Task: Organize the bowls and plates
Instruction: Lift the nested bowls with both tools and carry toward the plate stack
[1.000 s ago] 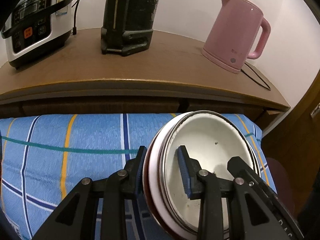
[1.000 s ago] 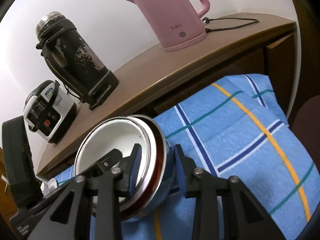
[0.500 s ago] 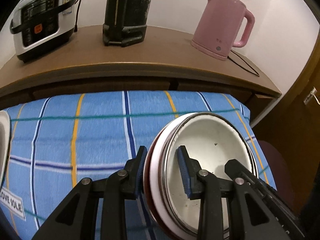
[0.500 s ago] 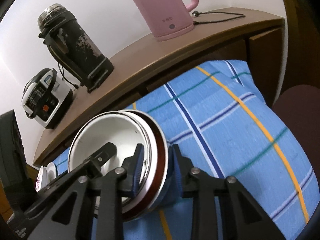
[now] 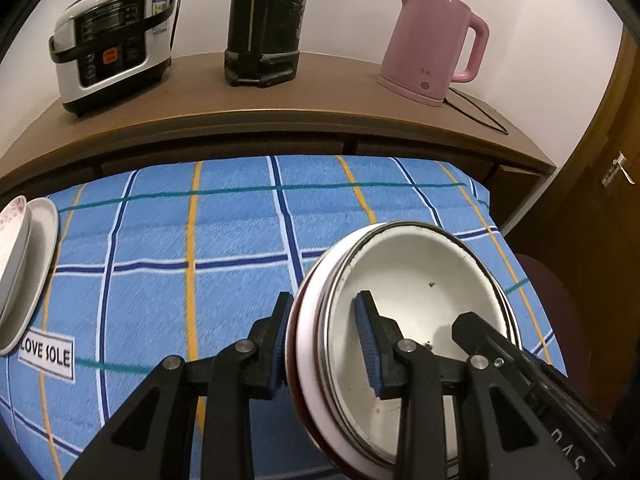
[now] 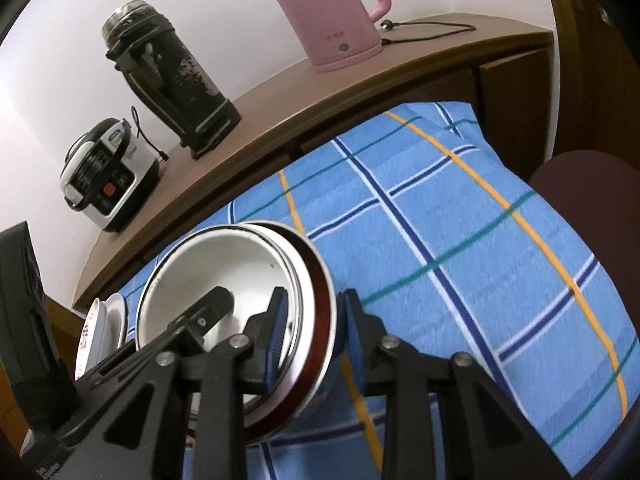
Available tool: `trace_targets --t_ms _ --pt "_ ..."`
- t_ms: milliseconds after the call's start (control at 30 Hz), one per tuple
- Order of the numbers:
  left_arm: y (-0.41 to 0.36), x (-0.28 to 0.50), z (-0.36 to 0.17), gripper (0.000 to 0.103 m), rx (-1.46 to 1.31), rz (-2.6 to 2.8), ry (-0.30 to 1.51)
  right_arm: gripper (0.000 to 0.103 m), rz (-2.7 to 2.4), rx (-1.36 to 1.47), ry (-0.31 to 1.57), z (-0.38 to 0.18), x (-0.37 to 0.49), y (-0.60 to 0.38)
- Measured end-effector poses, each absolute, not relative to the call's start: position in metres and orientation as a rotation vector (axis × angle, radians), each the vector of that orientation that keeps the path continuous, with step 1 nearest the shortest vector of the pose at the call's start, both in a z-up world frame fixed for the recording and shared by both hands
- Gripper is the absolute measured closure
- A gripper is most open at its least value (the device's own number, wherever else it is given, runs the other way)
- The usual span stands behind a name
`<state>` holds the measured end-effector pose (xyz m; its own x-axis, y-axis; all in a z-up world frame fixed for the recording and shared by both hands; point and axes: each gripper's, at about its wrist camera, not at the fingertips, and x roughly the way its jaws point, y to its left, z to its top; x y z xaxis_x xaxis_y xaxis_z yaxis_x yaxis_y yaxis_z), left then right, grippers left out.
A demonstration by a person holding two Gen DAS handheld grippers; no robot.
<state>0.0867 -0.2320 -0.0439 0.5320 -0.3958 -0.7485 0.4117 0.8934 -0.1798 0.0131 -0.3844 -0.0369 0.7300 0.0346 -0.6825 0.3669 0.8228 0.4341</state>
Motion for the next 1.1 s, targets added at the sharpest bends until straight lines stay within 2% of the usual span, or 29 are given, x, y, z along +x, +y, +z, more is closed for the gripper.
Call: trace_targets --t_ms 1100 --pt "-0.152 0.039 -0.032 0.068 0.022 -0.394 0.846 0.076 -0.119 0.565 0.752 -0.031 -0.027 -0.306"
